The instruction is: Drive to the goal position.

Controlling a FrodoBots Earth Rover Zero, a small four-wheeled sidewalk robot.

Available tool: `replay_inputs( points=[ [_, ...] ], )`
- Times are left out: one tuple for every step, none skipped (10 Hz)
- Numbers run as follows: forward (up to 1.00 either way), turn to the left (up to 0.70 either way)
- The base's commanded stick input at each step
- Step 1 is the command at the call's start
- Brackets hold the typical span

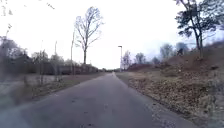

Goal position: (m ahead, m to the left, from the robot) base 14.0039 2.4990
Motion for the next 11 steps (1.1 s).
replay_inputs(
  points=[
    [0.50,0.01],
    [0.50,0.01],
    [0.50,0.01],
    [0.50,0.01],
    [0.50,0.01],
    [0.50,0.01],
    [0.50,0.01],
    [0.50,0.01],
    [0.50,0.01],
    [0.50,0.01],
    [0.50,0.01]
  ],
)
